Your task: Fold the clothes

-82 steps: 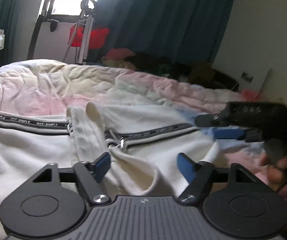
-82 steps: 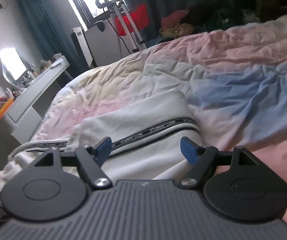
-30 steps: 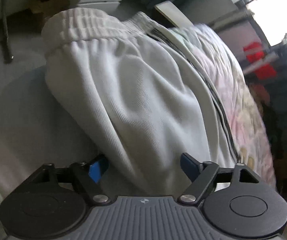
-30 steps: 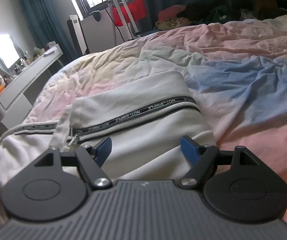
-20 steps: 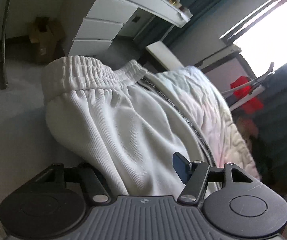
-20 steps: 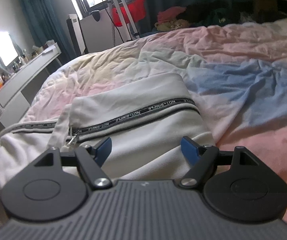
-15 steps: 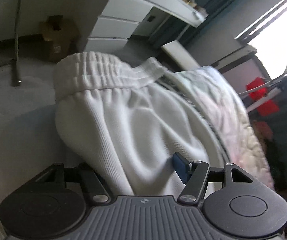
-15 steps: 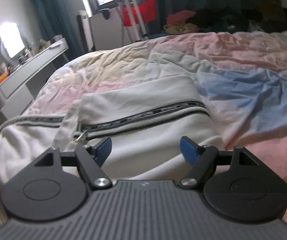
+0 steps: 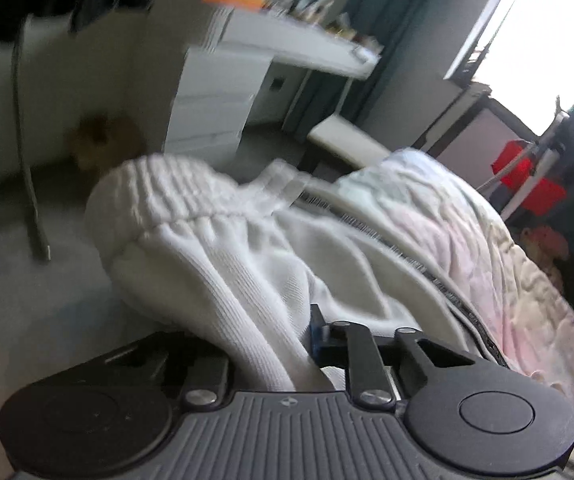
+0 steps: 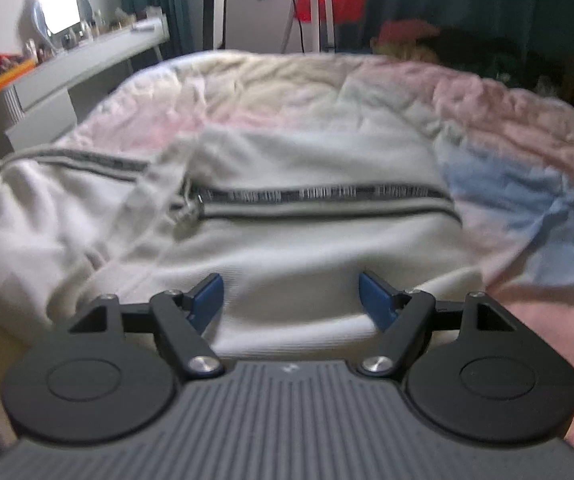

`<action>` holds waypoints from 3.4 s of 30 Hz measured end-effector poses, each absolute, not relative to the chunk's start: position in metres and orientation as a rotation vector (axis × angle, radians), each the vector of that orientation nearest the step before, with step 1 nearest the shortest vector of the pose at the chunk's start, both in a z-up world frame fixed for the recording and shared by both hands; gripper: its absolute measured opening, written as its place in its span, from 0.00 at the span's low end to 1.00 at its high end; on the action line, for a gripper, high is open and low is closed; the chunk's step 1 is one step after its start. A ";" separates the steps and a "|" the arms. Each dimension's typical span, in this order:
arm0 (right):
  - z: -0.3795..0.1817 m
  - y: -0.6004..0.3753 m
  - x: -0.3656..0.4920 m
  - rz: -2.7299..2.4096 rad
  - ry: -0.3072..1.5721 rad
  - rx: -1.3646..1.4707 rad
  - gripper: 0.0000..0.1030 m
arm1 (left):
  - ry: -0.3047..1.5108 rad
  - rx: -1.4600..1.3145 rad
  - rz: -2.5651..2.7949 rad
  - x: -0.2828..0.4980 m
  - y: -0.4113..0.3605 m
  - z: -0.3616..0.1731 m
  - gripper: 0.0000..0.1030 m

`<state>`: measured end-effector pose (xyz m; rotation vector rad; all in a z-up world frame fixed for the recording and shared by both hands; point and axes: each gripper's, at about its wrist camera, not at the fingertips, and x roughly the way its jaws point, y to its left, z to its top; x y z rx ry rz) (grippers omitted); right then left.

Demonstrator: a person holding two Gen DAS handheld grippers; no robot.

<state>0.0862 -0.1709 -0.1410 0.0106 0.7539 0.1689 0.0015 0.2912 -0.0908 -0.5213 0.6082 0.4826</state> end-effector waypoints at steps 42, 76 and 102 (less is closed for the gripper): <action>-0.132 -0.341 0.083 0.020 0.570 0.936 0.76 | 0.535 0.244 -0.364 0.024 -0.133 -0.115 0.79; -0.118 -0.283 0.092 0.080 0.364 0.707 0.20 | 0.366 0.209 -0.283 -0.032 -0.052 -0.093 0.89; -0.160 -0.327 0.068 -0.111 0.716 0.893 0.79 | 0.550 0.068 0.148 -0.005 -0.010 -0.118 0.95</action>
